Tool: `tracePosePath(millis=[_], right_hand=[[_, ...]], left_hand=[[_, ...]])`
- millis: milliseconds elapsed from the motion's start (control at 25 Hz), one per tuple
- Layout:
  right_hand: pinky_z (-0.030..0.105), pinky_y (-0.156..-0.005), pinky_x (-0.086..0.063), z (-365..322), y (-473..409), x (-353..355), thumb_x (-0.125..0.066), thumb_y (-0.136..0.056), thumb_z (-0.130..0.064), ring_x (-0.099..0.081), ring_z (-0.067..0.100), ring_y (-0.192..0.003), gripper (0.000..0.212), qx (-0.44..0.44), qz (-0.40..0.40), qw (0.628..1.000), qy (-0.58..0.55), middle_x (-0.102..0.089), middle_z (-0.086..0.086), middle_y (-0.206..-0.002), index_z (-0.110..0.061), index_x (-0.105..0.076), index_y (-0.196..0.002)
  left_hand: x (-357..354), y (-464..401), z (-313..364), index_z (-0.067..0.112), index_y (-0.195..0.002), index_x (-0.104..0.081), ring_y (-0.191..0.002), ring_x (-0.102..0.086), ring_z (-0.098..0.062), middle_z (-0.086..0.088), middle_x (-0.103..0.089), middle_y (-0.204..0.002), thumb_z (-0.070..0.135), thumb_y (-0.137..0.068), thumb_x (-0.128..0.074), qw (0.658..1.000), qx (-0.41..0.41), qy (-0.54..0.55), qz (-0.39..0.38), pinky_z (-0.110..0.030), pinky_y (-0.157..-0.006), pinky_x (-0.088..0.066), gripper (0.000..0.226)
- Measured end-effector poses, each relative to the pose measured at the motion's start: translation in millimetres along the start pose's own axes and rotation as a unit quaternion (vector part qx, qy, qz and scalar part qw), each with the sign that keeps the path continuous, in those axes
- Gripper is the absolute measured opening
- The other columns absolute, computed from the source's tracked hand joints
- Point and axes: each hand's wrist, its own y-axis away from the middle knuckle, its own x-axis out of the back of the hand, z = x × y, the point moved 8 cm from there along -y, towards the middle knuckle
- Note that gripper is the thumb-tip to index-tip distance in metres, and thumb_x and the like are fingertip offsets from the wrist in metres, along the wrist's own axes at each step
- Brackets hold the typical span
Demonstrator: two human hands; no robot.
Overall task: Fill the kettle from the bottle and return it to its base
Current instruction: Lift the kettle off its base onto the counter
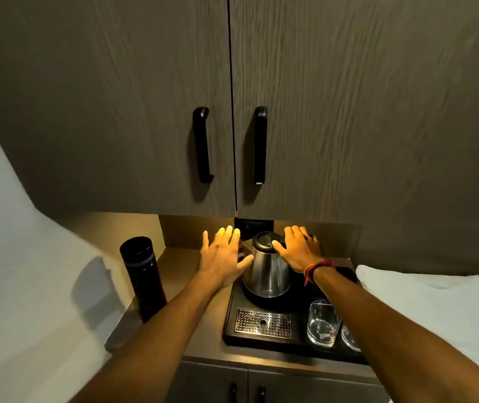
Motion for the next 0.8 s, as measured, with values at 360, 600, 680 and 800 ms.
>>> tracePosePath(millis=[360, 600, 680, 800], right_hand=[[0.056, -0.106, -0.039, -2, -46, -42, -0.047, -0.089, -0.055, -0.062, 0.035, -0.108, 0.042, -0.072, -0.084, 0.993, -0.035, -0.069, 0.014, -0.105, -0.017, -0.065, -0.088], [0.042, -0.085, -0.045, 2, -46, -39, -0.045, -0.092, -0.041, -0.059, 0.03, -0.083, 0.035, -0.076, -0.041, 0.992, -0.095, -0.064, 0.008, -0.082, -0.015, -0.063, -0.077], [0.041, -0.083, -0.047, 8, -50, -40, -0.044, -0.097, -0.033, -0.063, 0.034, -0.095, 0.031, -0.065, -0.051, 0.986, -0.142, -0.07, 0.014, -0.101, -0.011, -0.066, -0.09], [0.041, -0.089, -0.042, 29, -53, -44, -0.039, -0.101, -0.015, -0.057, 0.041, -0.114, 0.027, -0.098, -0.062, 0.962, -0.249, -0.062, 0.022, -0.121, -0.001, -0.06, -0.109]], left_hand=[[-45, -25, -37, 0.018, -0.158, -0.014, -0.152, -0.014, -0.024, -0.007, -0.017, -0.165, 0.075, -0.091, -0.024, 0.998, 0.043, -0.007, -0.043, -0.059, -0.119, -0.003, 0.088], [-50, -34, -36, 0.017, -0.158, -0.014, -0.152, -0.015, -0.024, -0.008, -0.018, -0.165, 0.074, -0.092, -0.024, 0.999, 0.023, -0.001, -0.043, -0.059, -0.119, -0.004, 0.088], [-48, -38, -37, 0.017, -0.158, -0.014, -0.152, -0.015, -0.025, -0.008, -0.018, -0.165, 0.074, -0.092, -0.024, 0.999, 0.019, -0.002, -0.042, -0.059, -0.118, -0.004, 0.088], [-44, -42, -41, 0.017, -0.157, -0.017, -0.151, -0.017, -0.025, -0.008, -0.021, -0.164, 0.074, -0.092, -0.025, 0.999, 0.02, -0.004, -0.034, -0.06, -0.118, -0.004, 0.088]])
